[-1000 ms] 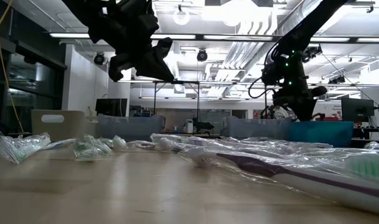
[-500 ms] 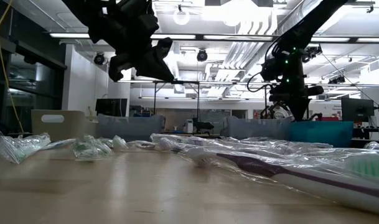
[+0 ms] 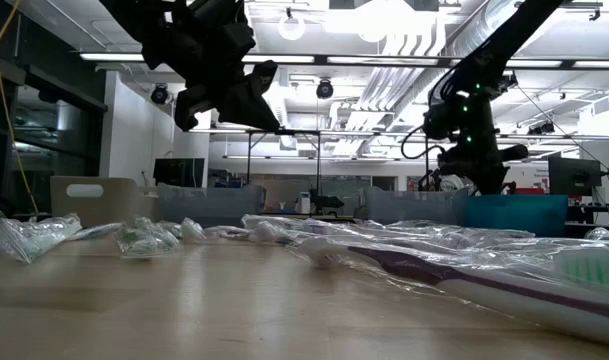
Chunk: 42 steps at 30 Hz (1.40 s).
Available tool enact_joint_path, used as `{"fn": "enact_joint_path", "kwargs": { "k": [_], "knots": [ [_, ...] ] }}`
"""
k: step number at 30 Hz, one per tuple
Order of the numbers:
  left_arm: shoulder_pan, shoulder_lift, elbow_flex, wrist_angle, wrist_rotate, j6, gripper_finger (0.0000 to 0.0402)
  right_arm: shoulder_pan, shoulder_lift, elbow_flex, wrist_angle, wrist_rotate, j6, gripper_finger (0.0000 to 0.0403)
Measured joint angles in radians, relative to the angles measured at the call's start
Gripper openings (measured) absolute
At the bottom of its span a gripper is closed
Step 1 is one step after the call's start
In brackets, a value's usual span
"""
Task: Pick & Place Toothbrushes
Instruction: Put the green toothbrush into the right black bin
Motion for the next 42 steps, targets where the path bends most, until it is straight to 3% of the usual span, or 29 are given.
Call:
{"fn": "enact_joint_path", "kwargs": {
  "k": [11, 19, 30, 42],
  "knots": [
    [0.0, 0.0, 0.0, 0.0, 0.0, 0.0, 0.0002, 0.052, -0.18, 0.002, -0.069, 0.007, -0.006, 0.0004],
    [0.0, 0.0, 0.0, -0.02, 0.0, 0.0, 0.0002, 0.196, -0.319, 0.002, -0.252, -0.035, 0.013, 0.0004],
    [0.0, -0.012, -0.001, -0.104, -0.002, -0.007, 0.0002, 0.535, -0.366, 0.002, -0.42, -0.058, -0.022, 0.0004],
    [0.0, -0.032, -0.001, -0.155, -0.01, -0.025, 0.0001, 0.951, -0.366, 0.002, -0.492, -0.056, -0.07, 0.0004]
  ]
}}
